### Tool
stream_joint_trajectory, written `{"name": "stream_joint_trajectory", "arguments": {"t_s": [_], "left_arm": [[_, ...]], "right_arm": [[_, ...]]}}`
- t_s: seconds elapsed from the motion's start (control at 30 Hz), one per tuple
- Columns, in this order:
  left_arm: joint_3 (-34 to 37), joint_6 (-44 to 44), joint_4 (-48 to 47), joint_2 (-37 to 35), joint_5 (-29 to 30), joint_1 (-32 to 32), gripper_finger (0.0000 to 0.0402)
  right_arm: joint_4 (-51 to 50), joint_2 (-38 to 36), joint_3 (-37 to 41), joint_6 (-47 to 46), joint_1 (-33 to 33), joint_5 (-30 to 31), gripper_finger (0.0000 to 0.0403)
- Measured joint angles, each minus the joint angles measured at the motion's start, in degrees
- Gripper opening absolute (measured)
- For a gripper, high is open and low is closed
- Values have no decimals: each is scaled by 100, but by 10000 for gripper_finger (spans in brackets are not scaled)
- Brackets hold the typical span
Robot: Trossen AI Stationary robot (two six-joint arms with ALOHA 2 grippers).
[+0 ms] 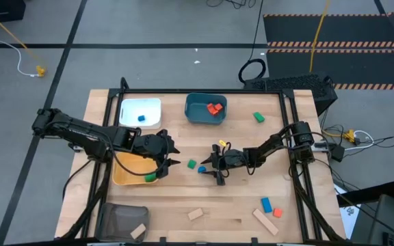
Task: Sort & place blocks by color
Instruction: Put the top blue wooden block into the white bin
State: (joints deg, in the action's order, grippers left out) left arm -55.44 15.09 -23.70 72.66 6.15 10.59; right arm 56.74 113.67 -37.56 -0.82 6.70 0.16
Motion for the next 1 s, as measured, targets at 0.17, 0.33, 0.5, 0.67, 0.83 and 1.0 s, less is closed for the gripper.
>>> {"name": "stream_joint_trajectory", "arguments": {"t_s": [0.17,0.33,0.5,0.67,0.83,1.0], "left_arm": [[0,14,0,-2,1,0,198],[0,48,0,0,2,0,198],[0,46,0,-2,0,0,198],[0,71,0,-1,1,0,198],[0,103,0,0,0,0,198],[0,266,42,0,0,0,198]], "right_arm": [[-10,0,0,-2,2,-2,180],[-5,0,0,-74,2,-3,167],[-6,0,0,-127,2,-41,126],[-3,0,0,-131,4,-248,73],[11,-2,0,-149,4,-341,60],[53,-182,2,37,-16,-338,60]]}}
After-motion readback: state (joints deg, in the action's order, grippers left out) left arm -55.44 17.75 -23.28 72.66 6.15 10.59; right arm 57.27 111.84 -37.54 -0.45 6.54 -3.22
